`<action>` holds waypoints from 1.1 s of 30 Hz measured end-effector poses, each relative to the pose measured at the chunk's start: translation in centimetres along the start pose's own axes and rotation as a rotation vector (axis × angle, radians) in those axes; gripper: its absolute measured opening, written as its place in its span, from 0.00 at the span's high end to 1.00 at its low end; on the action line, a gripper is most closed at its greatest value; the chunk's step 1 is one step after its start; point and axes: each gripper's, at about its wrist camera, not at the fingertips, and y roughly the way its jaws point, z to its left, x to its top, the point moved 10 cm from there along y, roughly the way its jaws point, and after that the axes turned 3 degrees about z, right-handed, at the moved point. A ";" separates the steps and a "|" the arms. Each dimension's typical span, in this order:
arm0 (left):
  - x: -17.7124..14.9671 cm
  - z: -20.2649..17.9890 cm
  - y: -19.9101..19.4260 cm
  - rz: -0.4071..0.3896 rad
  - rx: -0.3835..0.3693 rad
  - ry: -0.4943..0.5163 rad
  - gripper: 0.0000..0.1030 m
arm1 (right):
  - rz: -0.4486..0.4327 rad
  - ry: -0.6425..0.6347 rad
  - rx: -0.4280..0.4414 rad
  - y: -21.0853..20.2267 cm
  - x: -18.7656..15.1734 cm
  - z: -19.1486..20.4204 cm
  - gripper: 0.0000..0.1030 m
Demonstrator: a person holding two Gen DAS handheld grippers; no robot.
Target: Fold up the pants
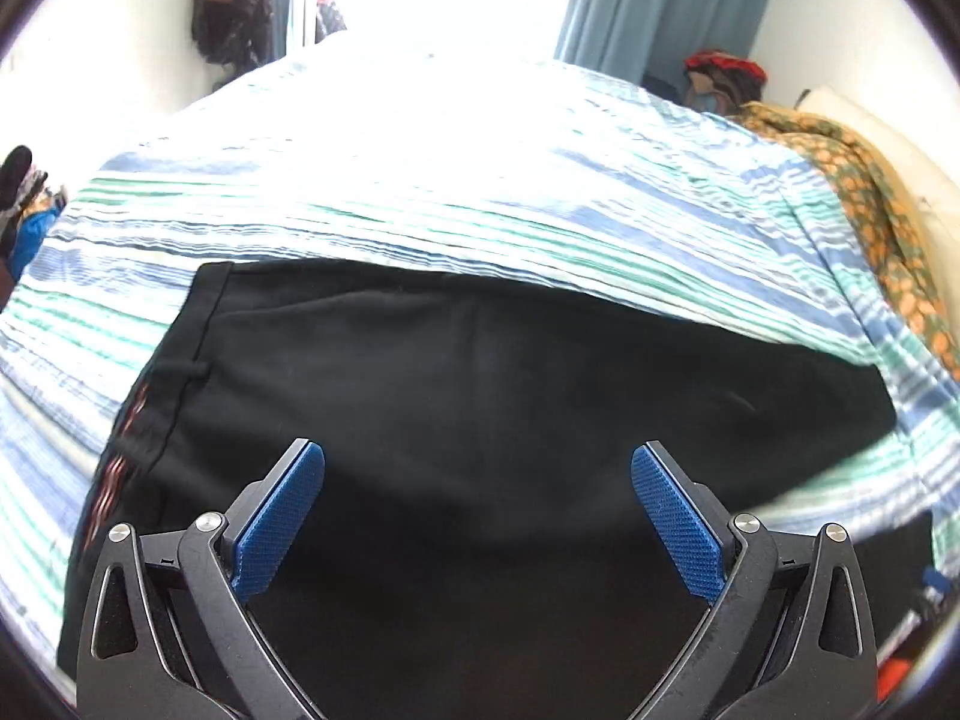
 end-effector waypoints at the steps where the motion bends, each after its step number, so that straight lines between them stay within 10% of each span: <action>1: -0.1 0.8 1.8 0.023 0.027 -0.017 0.01 | -0.009 -0.037 0.038 -0.1 1.2 2.3 0.00; 4: -2.2 3.8 7.1 0.099 0.116 -0.045 0.01 | -0.028 -0.134 0.177 0.8 5.5 9.2 0.00; 9: -3.1 3.6 7.1 -0.013 0.122 0.021 0.01 | -0.009 -0.282 0.391 6.3 11.9 19.8 0.00; 13: -3.4 3.7 6.9 -0.025 0.116 0.019 0.01 | 0.090 -0.313 0.435 13.4 14.0 21.3 0.00; 19: -3.0 3.8 7.5 -0.051 0.117 0.021 0.01 | 0.071 -0.079 0.222 19.0 18.7 -0.7 0.01; 22: -2.8 3.8 8.0 -0.052 0.120 0.021 0.01 | 0.052 0.170 -0.064 17.2 19.0 -17.6 0.01; 25: -2.7 3.8 8.2 -0.058 0.121 0.022 0.01 | 0.013 0.352 -0.175 13.0 18.0 -27.0 0.02; 30: -2.6 3.7 8.3 -0.061 0.126 0.024 0.01 | -0.090 0.526 0.451 9.2 18.0 -22.2 0.02; 33: -2.6 3.7 8.3 -0.060 0.129 0.025 0.01 | -0.047 0.550 0.564 11.2 18.0 -18.9 0.02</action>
